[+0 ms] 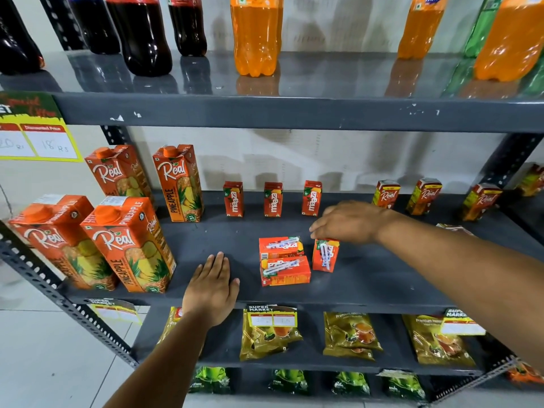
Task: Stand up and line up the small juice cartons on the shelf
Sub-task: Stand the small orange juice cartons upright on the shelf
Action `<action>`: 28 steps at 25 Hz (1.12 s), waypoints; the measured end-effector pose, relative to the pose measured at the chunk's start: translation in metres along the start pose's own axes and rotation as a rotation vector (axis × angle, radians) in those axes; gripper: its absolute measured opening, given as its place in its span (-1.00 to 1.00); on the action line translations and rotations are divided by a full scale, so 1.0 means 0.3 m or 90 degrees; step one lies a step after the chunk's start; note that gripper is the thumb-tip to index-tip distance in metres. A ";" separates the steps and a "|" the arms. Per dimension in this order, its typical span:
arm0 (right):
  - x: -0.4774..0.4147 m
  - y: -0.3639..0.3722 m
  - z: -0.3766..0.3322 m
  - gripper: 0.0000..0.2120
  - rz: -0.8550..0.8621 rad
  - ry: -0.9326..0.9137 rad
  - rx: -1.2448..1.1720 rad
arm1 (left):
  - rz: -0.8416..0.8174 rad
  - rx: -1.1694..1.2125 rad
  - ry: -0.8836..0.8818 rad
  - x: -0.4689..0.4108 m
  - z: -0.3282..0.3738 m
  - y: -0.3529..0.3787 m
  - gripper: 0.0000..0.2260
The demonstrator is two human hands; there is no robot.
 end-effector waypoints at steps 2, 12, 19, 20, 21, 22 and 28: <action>0.008 0.004 -0.003 -0.63 -0.033 0.035 -0.009 | -0.004 -0.004 -0.001 -0.001 -0.001 0.000 -0.22; -0.020 0.059 0.032 -0.54 -0.082 0.506 -0.121 | 0.002 -0.013 0.006 0.000 -0.002 0.000 -0.22; -0.060 -0.025 -0.043 -0.51 0.136 0.306 -0.067 | -0.034 -0.011 0.013 -0.005 -0.010 -0.007 -0.38; -0.075 -0.031 -0.087 -0.51 0.129 0.232 -0.090 | -0.047 -0.006 0.029 -0.012 -0.023 -0.013 -0.39; -0.090 -0.029 -0.137 -0.51 0.101 0.174 -0.111 | -0.062 -0.003 0.052 -0.018 -0.039 -0.019 -0.38; -0.107 -0.018 -0.183 -0.51 0.063 0.135 -0.117 | -0.075 -0.004 0.075 -0.022 -0.054 -0.023 -0.32; -0.225 0.087 -0.306 -0.52 -0.061 0.107 -0.128 | -0.015 -0.023 0.030 0.008 -0.080 -0.023 -0.19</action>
Point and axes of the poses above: each hand's wrist, its own x-axis away from the middle knuckle, its own y-axis out of the palm, z = x × y, the point moved 4 cm from there along -x, towards the middle knuckle, and after that the axes turned 8 degrees about z, right-handed, at the moved point
